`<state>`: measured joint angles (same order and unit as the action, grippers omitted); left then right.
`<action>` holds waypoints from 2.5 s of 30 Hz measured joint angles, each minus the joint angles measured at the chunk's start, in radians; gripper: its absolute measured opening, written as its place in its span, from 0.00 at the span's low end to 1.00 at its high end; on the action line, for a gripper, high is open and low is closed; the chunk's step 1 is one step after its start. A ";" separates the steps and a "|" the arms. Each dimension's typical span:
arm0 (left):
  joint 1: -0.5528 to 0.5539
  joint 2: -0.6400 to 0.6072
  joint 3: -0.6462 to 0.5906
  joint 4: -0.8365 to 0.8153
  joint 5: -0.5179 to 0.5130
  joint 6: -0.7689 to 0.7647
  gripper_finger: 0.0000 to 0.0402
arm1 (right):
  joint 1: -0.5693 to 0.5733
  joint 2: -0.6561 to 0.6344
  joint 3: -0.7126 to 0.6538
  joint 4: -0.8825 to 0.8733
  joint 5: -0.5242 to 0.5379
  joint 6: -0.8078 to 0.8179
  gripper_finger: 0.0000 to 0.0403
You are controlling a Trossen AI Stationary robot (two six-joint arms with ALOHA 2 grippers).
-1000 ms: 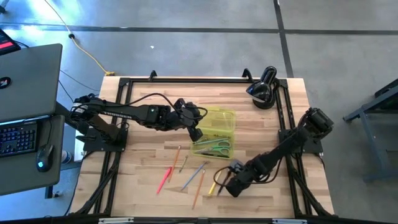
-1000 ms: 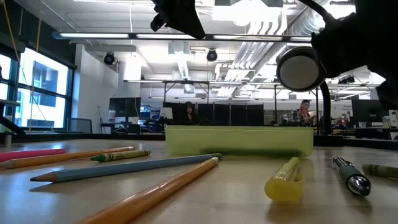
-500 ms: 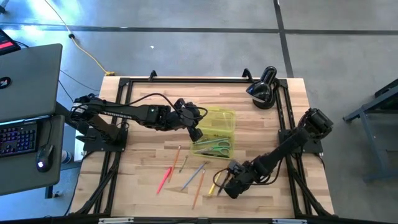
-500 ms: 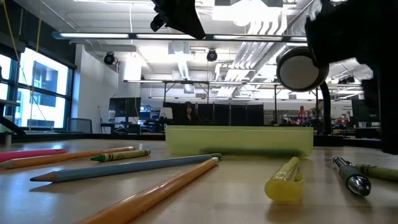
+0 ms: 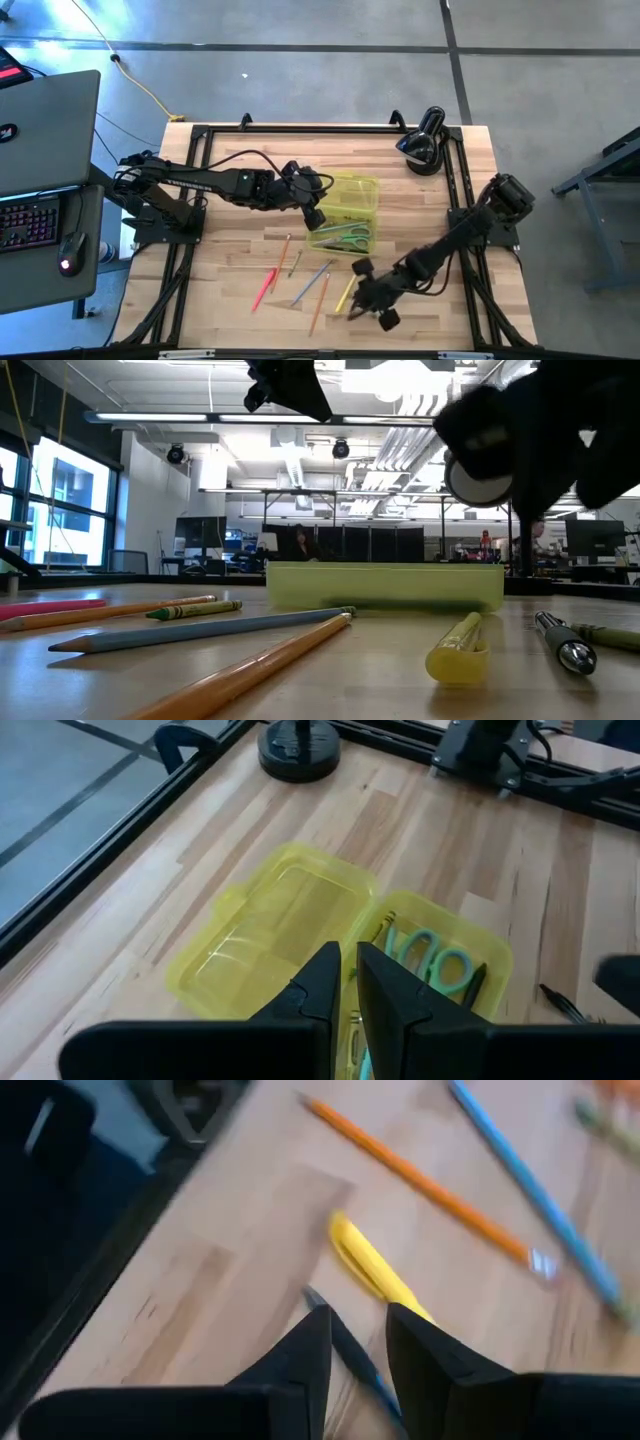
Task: Pick & place school supplies into a supply box
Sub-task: Put the black pen into the yellow supply box
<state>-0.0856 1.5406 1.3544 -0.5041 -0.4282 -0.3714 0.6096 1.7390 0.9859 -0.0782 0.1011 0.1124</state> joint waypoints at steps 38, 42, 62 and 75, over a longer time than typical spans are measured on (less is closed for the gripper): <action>0.000 0.000 0.000 0.007 0.011 -0.009 0.17 | -0.042 0.176 0.004 0.060 -0.080 -0.232 0.19; 0.000 0.000 0.000 0.006 0.015 -0.009 0.17 | -0.046 0.167 0.003 0.060 -0.078 -0.252 0.14; 0.000 -0.038 0.000 0.013 -0.008 -0.053 0.17 | -0.114 -0.100 -0.001 -0.079 0.068 -0.286 0.03; 0.000 -0.047 0.000 0.033 -0.008 -0.098 0.17 | -0.450 -0.162 -0.094 0.074 -0.029 -0.205 0.06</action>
<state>-0.0856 1.4937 1.3544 -0.4712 -0.4359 -0.4690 0.1598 1.5771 0.8916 -0.0043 0.0725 -0.0930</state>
